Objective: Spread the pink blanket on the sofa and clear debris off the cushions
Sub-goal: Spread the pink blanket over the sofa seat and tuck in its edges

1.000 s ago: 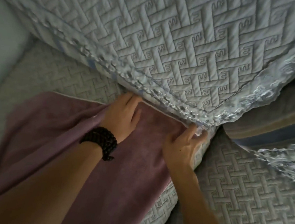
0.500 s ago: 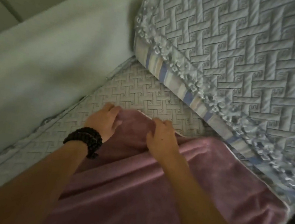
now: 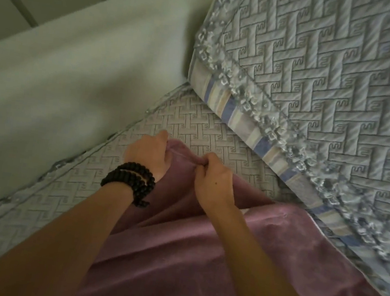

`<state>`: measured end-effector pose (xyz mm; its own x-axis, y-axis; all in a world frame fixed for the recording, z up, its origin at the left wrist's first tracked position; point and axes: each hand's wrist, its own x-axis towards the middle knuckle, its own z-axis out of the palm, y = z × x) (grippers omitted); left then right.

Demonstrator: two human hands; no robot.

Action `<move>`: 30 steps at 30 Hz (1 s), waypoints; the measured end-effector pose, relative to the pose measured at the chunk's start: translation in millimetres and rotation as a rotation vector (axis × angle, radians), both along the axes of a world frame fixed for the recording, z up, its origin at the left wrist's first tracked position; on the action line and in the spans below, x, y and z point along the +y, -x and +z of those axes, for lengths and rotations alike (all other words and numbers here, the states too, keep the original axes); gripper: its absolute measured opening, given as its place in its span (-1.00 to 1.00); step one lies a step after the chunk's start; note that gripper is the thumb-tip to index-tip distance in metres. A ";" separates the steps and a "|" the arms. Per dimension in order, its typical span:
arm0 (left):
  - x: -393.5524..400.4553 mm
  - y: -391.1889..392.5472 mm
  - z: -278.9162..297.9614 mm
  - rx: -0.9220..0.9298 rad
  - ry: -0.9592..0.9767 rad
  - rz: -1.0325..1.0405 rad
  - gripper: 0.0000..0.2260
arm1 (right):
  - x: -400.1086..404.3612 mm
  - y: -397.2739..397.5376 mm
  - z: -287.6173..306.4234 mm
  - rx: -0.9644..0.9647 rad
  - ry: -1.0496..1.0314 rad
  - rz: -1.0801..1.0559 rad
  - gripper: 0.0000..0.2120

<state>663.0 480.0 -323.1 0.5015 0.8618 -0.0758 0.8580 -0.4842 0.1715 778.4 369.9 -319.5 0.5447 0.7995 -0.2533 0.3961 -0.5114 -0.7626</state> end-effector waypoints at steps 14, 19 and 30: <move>71.7 -6.7 -52.4 0.206 0.391 -0.114 -0.30 | 41.3 -42.0 -76.9 -0.409 0.211 0.465 -0.35; 77.5 9.1 -78.9 0.168 0.287 -0.127 -0.36 | 45.2 -37.8 -94.1 -0.466 0.223 0.419 -0.34; 15.7 204.2 -61.4 0.239 0.335 0.075 -0.42 | 57.6 -39.2 -79.4 -0.512 0.534 0.421 -0.35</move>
<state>458.8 495.8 -384.5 0.3726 0.8030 -0.4651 0.9235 -0.3703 0.1004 817.7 427.6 -398.9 0.3792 0.8044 -0.4574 0.8642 -0.4845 -0.1356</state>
